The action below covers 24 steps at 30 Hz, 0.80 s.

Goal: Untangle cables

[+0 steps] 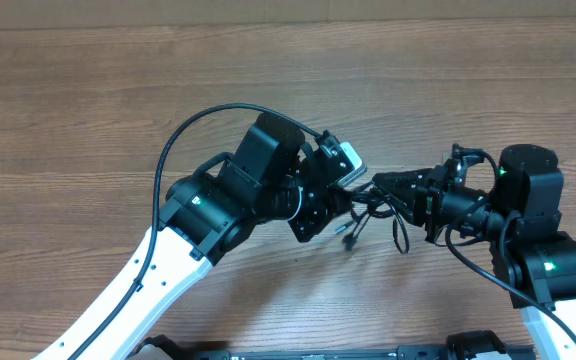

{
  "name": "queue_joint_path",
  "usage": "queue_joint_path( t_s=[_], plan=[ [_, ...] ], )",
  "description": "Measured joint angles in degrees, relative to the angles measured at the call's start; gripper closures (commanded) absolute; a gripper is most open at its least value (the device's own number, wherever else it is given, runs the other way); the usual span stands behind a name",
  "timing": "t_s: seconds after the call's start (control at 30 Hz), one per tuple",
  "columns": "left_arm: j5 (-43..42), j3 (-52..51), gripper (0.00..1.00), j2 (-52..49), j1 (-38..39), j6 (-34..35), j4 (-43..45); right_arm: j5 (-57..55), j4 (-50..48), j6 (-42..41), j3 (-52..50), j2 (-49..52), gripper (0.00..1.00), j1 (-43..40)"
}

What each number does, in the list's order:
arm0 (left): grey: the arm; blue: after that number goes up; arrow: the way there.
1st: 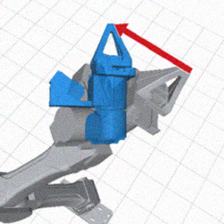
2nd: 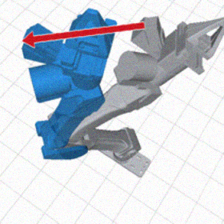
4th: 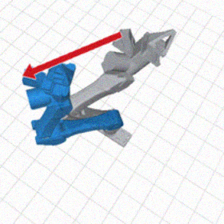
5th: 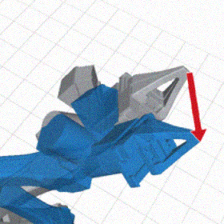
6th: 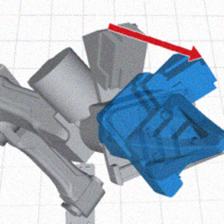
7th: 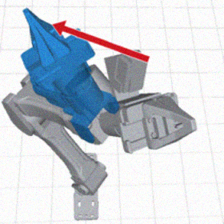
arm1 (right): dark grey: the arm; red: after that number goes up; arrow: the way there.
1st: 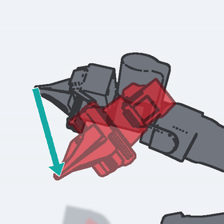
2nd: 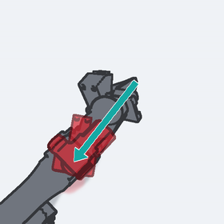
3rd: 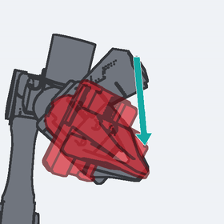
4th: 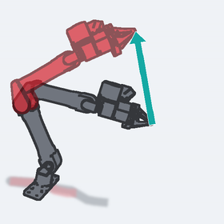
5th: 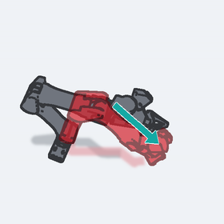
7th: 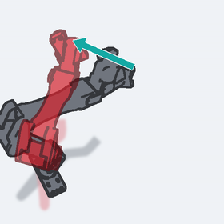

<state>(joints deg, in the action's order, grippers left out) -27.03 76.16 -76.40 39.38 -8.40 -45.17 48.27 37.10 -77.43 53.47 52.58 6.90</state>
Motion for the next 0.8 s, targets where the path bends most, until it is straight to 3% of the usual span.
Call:
queue_joint_path(
  t_s=[0.37, 0.5, 0.57, 0.7, 0.8],
  plan=[
    [-2.8, 0.0, 0.96, 0.0, 0.0, -0.8, 1.5, 0.1, -0.2, -0.1, 0.0, 0.0, 0.96, -0.1],
    [-3.1, 0.0, 0.96, 0.0, 0.0, -0.8, 1.9, -3.4, 0.1, 1.3, 0.0, 0.0, 0.88, 0.0],
    [-3.4, 0.0, 0.96, 0.0, 0.0, -0.7, 2.0, -7.7, 1.8, 2.2, 0.0, 0.0, 0.74, 0.0],
    [-3.5, 0.0, 0.96, 0.0, 0.0, -0.5, 1.7, -17.7, 7.1, 2.9, 0.1, 0.1, 0.02, 0.0],
    [-3.7, 0.0, 0.96, 0.0, 0.0, -0.4, 1.5, -23.8, 10.6, 3.2, 0.1, 0.5, 0.00, -0.1]
  ],
)
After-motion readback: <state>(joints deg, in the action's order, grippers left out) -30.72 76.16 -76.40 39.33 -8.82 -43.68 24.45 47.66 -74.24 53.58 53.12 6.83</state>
